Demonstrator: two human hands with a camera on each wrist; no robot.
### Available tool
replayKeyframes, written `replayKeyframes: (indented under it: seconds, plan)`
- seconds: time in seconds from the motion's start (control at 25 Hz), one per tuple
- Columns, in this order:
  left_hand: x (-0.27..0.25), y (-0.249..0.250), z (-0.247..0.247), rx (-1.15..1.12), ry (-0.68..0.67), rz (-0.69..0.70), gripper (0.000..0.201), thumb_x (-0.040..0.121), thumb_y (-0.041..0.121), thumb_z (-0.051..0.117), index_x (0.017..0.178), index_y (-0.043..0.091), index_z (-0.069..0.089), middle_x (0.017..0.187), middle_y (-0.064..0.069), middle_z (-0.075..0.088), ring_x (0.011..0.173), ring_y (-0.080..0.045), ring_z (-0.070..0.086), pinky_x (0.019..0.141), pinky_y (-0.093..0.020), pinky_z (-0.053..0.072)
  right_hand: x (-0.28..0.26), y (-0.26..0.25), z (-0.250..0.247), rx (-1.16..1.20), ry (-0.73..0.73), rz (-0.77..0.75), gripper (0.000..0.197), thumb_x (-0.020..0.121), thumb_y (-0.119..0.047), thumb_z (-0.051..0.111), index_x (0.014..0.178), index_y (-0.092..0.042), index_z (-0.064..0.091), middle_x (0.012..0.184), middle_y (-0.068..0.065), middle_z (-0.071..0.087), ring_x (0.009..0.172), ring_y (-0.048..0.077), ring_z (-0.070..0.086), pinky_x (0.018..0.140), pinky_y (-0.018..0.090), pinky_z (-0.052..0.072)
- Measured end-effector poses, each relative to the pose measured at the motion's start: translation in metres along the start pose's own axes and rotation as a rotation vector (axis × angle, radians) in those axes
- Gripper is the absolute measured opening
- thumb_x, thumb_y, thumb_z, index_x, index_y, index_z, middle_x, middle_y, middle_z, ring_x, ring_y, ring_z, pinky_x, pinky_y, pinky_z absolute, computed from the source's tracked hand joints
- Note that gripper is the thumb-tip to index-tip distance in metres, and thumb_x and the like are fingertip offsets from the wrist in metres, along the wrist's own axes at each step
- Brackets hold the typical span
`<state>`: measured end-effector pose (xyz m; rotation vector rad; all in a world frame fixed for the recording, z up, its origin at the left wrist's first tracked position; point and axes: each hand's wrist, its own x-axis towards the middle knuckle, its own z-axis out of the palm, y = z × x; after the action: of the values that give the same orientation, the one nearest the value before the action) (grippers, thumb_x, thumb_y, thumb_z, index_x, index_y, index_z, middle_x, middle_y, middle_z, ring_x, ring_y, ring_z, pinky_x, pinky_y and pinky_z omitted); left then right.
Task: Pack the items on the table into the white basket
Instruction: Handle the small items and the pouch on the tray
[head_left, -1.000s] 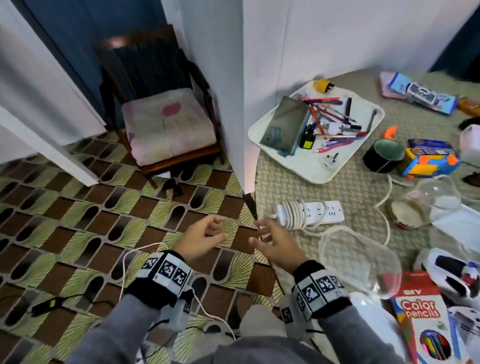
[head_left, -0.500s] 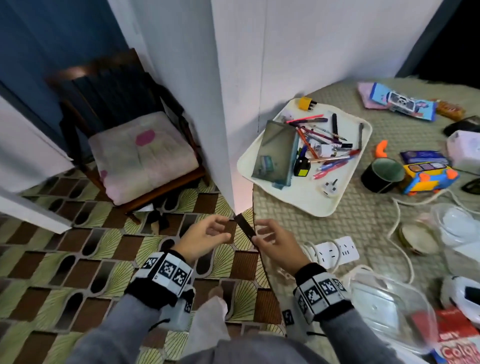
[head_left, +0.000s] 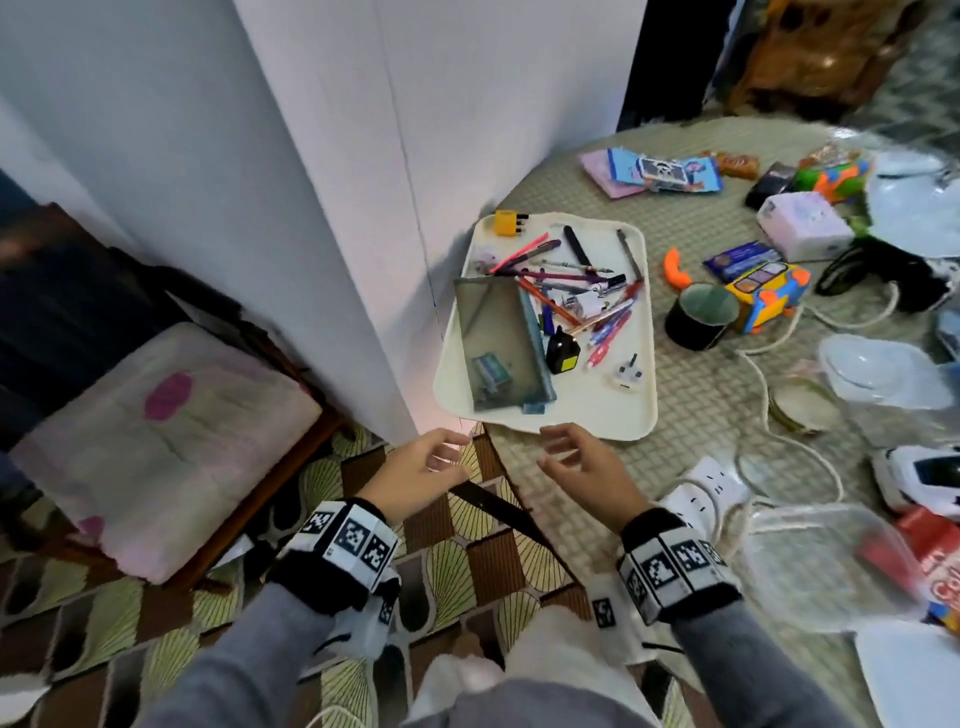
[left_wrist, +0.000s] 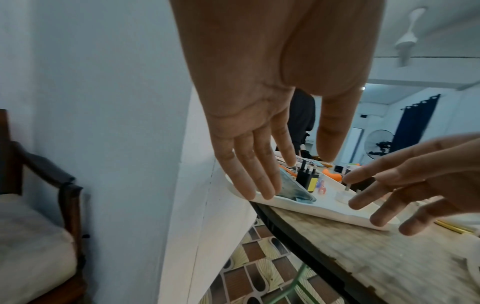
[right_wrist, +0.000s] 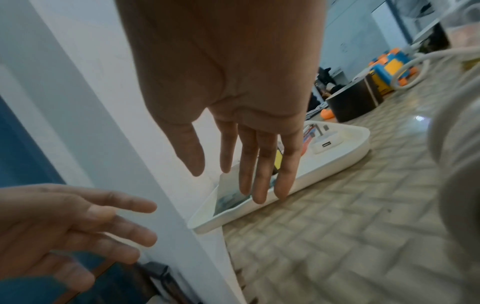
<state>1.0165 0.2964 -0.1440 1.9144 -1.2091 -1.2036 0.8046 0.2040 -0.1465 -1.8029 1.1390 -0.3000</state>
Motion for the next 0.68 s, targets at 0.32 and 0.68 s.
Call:
replayKeyframes:
  seconds: [0.32,0.68]
  plan:
    - [0.063,0.032,0.013,0.060,-0.112,0.096,0.026,0.087,0.020,0.066,0.109,0.029,0.057,0.106,0.001,0.063,0.099,-0.013,0.060,0.087,-0.025,0.049,0.034,0.013,-0.066,0.011,0.194,0.126,0.030,0.092,-0.016,0.060,0.122,-0.012,0.058,0.110,0.007,0.060,0.080,0.013,0.055,0.063,0.016,0.042]
    - [0.132,0.090,0.068,0.030,-0.100,0.226,0.029,0.087,0.011,0.064,0.115,0.019,0.060,0.105,0.003,0.062,0.099,-0.011,0.058,0.079,-0.006,0.043,0.071,0.042,-0.125,-0.086,0.271,0.178,0.033,0.088,-0.010,0.061,0.121,-0.010,0.058,0.108,0.005,0.060,0.090,0.014,0.054,0.075,0.018,0.037]
